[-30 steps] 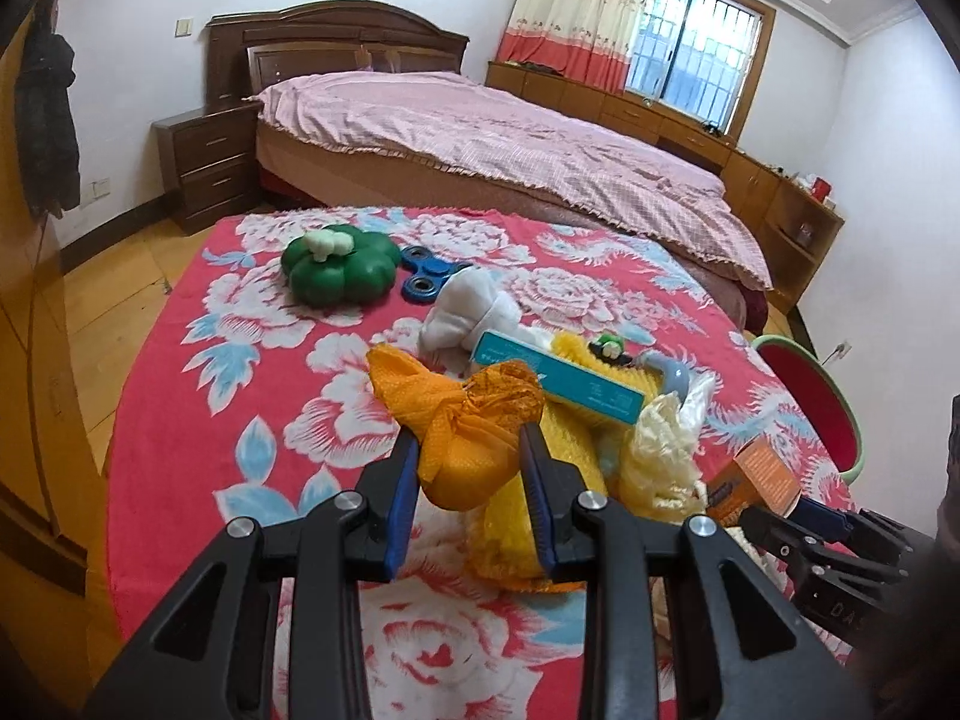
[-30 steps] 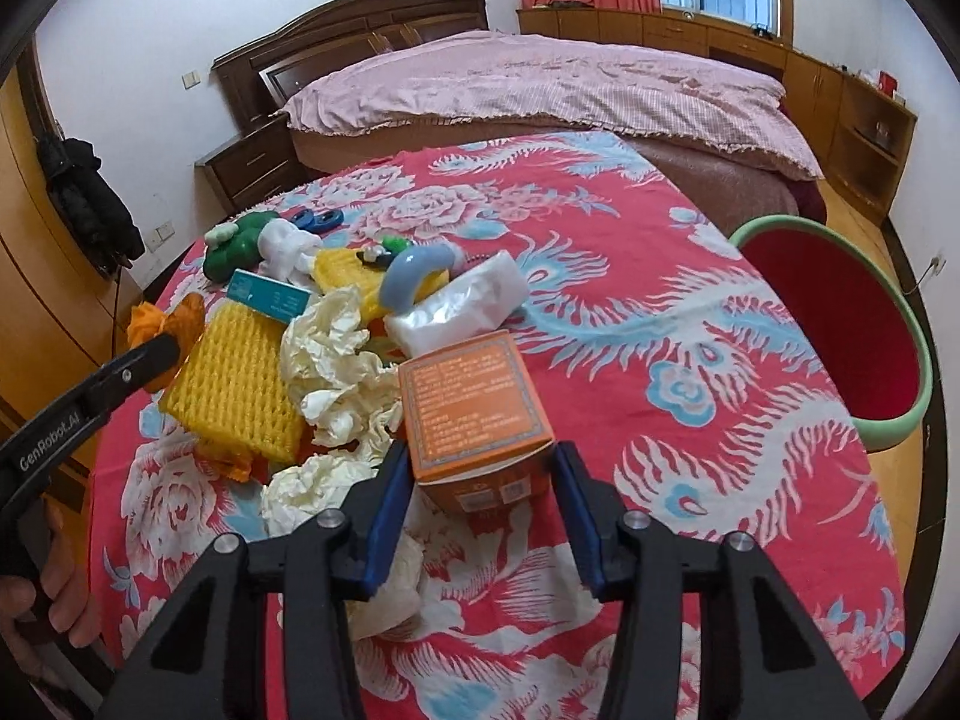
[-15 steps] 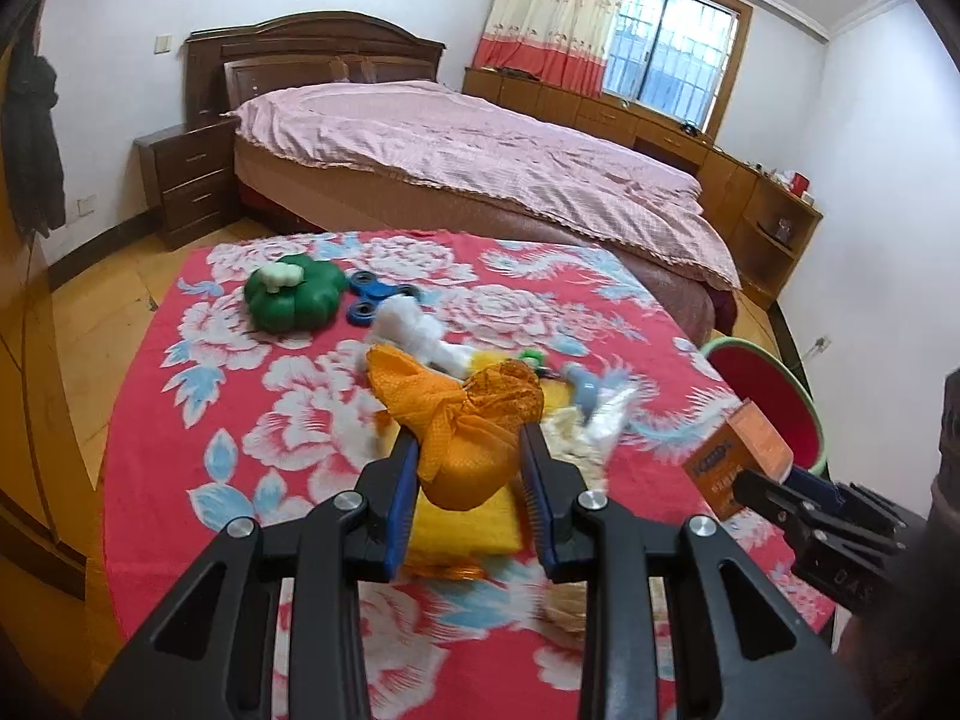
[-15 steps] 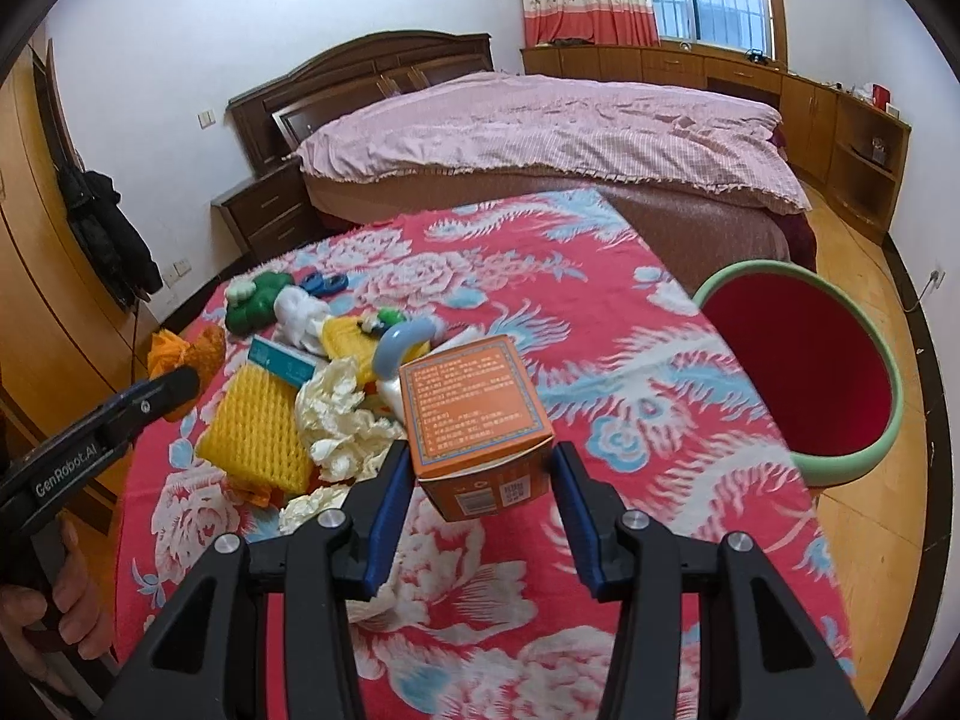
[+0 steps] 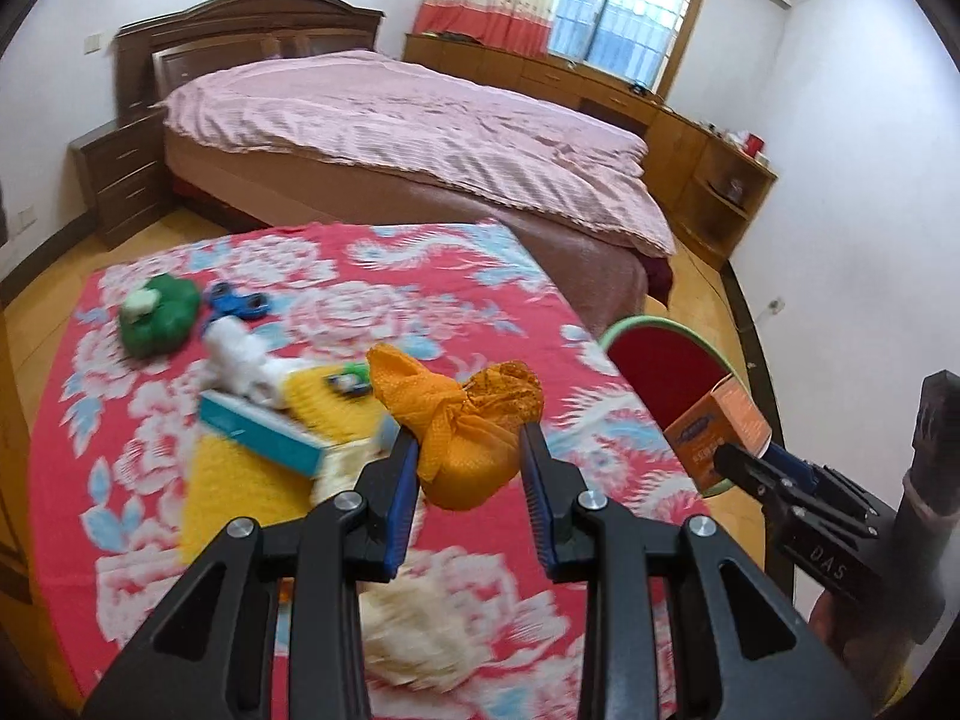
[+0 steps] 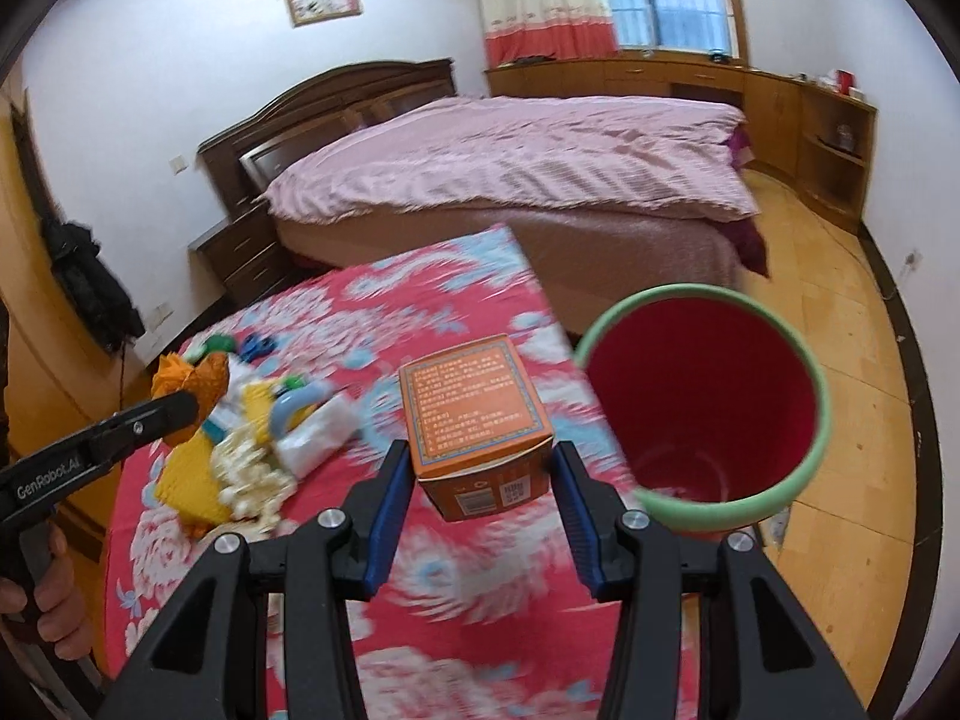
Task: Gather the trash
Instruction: 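Carry the orange cloth in the left gripper over the red bucket while the right gripper carries the box there, then open the left gripper dropping the cloth into the bucket while the right gripper drops the box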
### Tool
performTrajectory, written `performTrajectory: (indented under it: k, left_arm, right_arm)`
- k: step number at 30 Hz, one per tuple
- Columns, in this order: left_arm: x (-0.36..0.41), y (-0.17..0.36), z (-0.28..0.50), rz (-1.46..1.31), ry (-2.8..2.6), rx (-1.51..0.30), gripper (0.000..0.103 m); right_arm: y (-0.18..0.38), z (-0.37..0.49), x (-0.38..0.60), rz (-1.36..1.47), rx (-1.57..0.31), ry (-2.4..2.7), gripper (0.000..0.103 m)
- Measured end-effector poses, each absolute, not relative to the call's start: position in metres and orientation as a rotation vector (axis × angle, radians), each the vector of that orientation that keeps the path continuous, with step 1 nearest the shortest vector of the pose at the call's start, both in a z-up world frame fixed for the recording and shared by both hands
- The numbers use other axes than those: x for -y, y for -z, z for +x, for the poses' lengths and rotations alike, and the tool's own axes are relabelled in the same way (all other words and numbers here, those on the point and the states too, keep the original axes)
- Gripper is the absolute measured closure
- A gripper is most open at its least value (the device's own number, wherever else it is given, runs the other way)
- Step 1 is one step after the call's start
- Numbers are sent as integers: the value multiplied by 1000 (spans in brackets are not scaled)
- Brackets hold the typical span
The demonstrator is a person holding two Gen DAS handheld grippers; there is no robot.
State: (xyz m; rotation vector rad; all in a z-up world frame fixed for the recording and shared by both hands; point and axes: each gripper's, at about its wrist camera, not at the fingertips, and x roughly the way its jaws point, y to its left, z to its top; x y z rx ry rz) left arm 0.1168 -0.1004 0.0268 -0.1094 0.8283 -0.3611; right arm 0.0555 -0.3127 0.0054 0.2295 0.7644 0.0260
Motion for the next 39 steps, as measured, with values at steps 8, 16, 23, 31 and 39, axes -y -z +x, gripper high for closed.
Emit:
performTrajectory:
  k: [8, 16, 23, 31, 39]
  left_arm:
    - [170, -27, 136, -46, 439, -856, 71]
    - [241, -3, 153, 49, 492, -899, 71]
    - [289, 27, 170, 112, 529, -940, 71]
    - [313, 51, 183, 140, 539, -954, 70]
    - [317, 56, 185, 112, 556, -972, 54]
  right_arm:
    - [-3, 51, 387, 319, -726, 112, 53]
    - [16, 49, 439, 376, -725, 204, 53]
    - [42, 55, 459, 403, -754, 235, 53]
    - [68, 66, 474, 445, -800, 256, 53]
    - [79, 68, 478, 467, -814, 267, 52]
